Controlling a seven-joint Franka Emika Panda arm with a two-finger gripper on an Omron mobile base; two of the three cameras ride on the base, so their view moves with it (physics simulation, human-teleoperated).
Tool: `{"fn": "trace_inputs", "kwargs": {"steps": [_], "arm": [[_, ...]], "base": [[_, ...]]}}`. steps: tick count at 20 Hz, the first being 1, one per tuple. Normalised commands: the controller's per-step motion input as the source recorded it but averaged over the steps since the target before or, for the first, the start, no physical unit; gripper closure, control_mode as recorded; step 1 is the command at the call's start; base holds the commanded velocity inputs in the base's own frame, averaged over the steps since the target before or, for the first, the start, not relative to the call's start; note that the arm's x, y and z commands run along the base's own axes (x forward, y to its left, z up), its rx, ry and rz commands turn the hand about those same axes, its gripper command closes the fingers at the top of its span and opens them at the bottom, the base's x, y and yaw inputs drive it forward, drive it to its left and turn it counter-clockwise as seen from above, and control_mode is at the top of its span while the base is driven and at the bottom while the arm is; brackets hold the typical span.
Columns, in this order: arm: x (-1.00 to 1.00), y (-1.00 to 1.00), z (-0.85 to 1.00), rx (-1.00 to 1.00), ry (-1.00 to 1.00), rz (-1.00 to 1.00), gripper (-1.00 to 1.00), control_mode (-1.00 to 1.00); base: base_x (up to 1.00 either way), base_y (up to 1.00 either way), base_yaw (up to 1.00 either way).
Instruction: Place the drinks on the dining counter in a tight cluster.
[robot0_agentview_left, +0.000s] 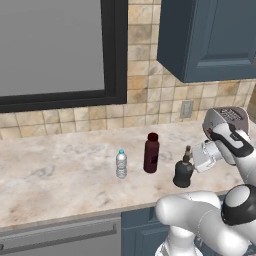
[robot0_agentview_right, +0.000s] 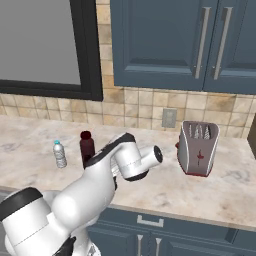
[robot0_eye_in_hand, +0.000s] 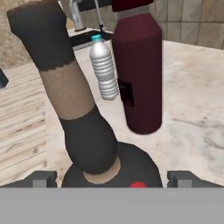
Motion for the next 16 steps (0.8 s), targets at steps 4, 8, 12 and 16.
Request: {"fn": "trace_inputs", "kwargs": {"steps": [4,8,12,16], "arm": [[0.0,0.08,0.0,0.0,0.0,0.0,-1.0,-1.0],[0.0,0.12,0.0,0.0,0.0,0.0,-1.0,-1.0],[0.0,0.13,0.0,0.0,0.0,0.0,-1.0,-1.0],[0.0,0.06,0.0,0.0,0.0,0.0,-1.0,-1.0]], "base": [[0.0,0.0,0.0],[0.0,0.0,0.0],[0.0,0.0,0.0],[0.0,0.0,0.0]]}}
